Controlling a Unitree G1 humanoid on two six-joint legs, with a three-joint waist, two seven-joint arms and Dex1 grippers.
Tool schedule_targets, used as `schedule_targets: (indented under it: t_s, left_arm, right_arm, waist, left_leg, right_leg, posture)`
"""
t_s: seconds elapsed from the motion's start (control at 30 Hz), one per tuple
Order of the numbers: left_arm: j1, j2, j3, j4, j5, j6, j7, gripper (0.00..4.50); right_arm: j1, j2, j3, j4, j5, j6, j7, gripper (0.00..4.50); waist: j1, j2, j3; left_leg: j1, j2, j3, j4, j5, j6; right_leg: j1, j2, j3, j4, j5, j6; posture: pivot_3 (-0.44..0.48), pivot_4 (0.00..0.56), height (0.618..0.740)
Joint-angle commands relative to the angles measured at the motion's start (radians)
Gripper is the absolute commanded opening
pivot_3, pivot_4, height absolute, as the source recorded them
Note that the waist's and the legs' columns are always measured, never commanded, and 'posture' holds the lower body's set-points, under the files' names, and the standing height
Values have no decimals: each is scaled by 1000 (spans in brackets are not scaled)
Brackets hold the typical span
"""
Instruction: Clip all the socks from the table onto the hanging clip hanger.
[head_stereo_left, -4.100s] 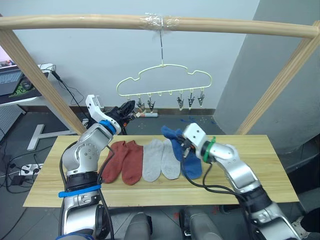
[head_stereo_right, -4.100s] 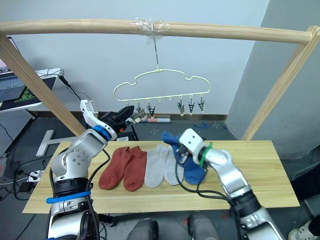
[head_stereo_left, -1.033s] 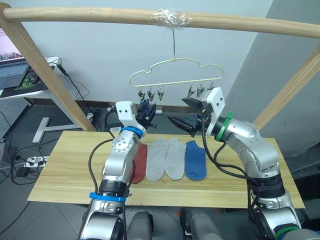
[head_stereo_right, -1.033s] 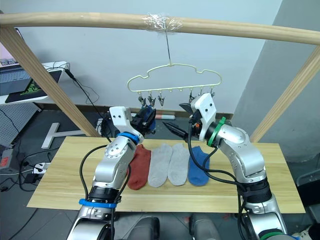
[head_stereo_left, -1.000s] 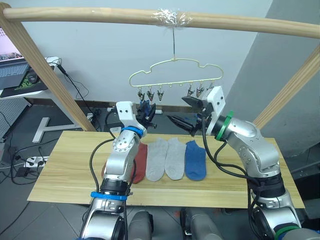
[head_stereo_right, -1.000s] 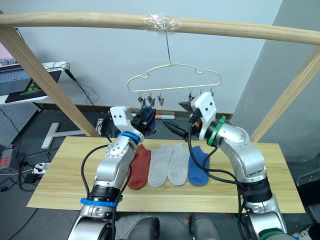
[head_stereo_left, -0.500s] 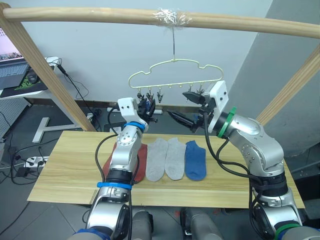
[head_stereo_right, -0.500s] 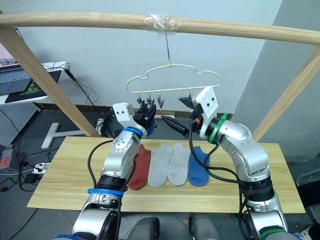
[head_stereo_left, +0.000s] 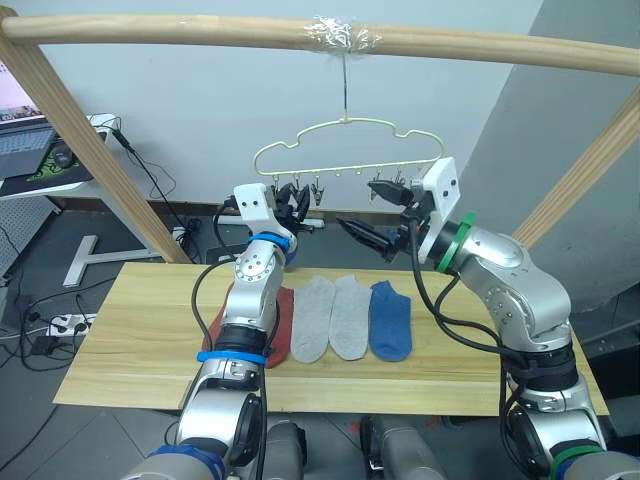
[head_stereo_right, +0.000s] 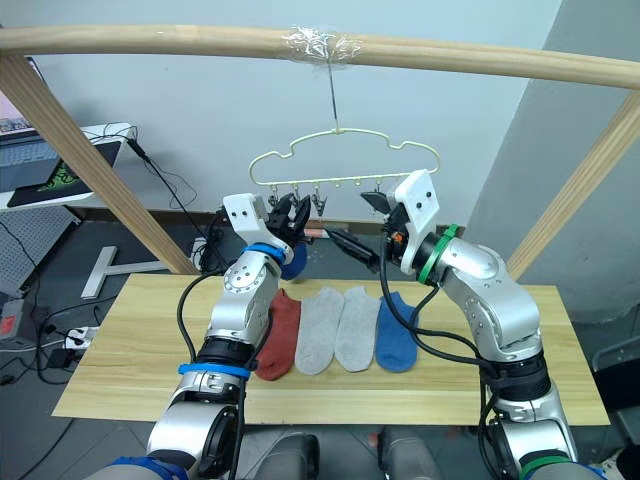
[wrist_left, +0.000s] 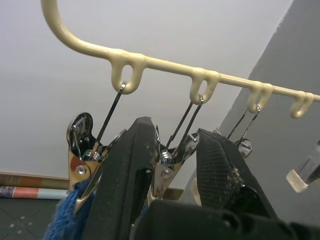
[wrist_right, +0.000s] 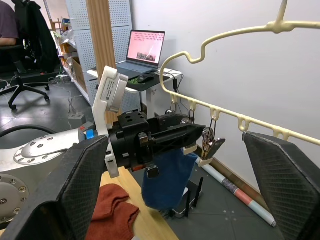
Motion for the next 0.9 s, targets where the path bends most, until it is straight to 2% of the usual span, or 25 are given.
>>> schedule_targets:
  t_s: [0.03, 0.3, 0.57, 0.8, 0.9]
  left_arm:
    - [-23, -3, -5, -31, 11, -27, -2, 1628]
    - [-17, -6, 1, -34, 15, -30, 7, 1628]
    - [-31, -10, 16, -36, 3, -31, 5, 11]
    - [-25, 3, 16, -57, 0, -13, -11, 11]
    - [-4, 16, 16, -90, -10, 29, -25, 11]
  right_arm:
    - [-27, -9, -20, -43, 13, -12, -4, 4500]
    - [-28, -12, -18, -44, 20, -12, -1, 4500]
    - [-22, -7, -15, -44, 24, -9, -5, 4500]
    - [-5, -5, 10, -35, 12, -18, 3, 4500]
    - [79, -21, 74, 39, -69, -34, -19, 4500]
  waist:
    - [-2, 0, 0]
    - [-3, 0, 0]
    - [-4, 0, 0]
    - [-5, 0, 0]
    - [-5, 0, 0]
  left_leg:
    - [0, 0, 0, 0, 0, 0]
    - [0, 0, 0, 0, 0, 0]
    - [0, 0, 0, 0, 0, 0]
    - [0, 0, 0, 0, 0, 0]
    - [0, 0, -1, 0, 0, 0]
  right_leg:
    - [0, 0, 0, 0, 0, 0]
    - [0, 0, 0, 0, 0, 0]
    - [0, 0, 0, 0, 0, 0]
    - [0, 0, 0, 1, 0, 0]
    - [1, 0, -1, 1, 0, 0]
  posture:
    - [-87, 186, 740]
    - [-85, 184, 740]
    - [-85, 184, 740]
    - [-80, 185, 740]
    - [-75, 189, 740]
